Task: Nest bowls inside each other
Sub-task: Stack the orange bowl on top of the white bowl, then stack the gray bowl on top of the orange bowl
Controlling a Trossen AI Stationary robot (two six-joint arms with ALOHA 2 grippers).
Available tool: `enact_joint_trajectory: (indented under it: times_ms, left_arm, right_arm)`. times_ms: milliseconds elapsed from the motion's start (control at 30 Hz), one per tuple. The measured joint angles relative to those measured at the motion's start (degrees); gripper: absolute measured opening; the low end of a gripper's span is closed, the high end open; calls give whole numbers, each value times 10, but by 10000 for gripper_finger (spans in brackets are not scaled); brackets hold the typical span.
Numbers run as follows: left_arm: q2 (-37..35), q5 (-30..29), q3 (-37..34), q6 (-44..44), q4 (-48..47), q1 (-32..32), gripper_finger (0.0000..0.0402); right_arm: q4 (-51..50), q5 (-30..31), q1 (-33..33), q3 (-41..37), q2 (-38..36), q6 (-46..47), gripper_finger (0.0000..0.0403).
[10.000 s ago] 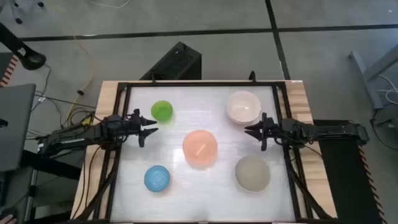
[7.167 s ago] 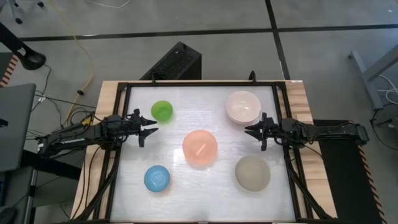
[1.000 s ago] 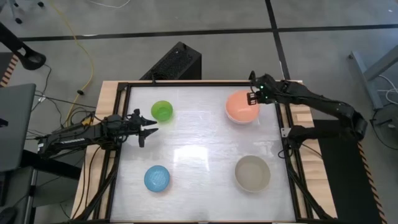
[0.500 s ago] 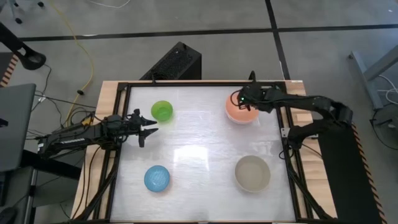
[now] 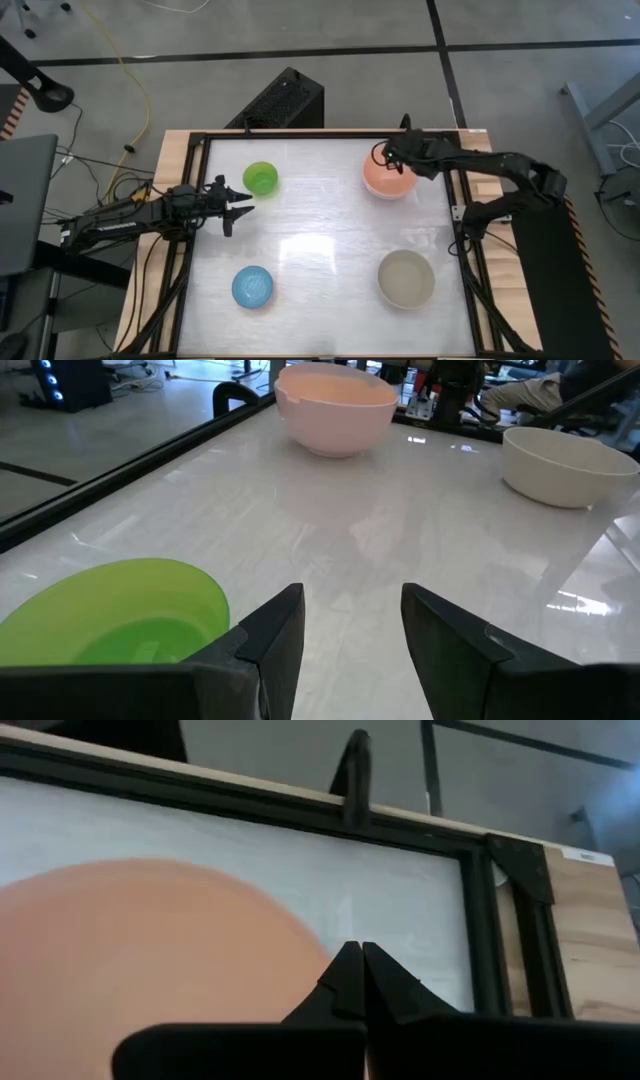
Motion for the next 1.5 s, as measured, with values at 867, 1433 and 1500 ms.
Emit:
enact_joint_trajectory:
  times_ms: [867,1433,1500]
  left_arm:
    - [0,0,0,0,0,0,158]
    - [0,0,0,0,0,0,158]
    - [0,0,0,0,0,0,158]
  right_arm:
    - [-6,-43,26,29,-22,-17,5]
    - [-9,-283,473,32,-53,352,6]
    - [-25,-283,515,32,-53,422,6]
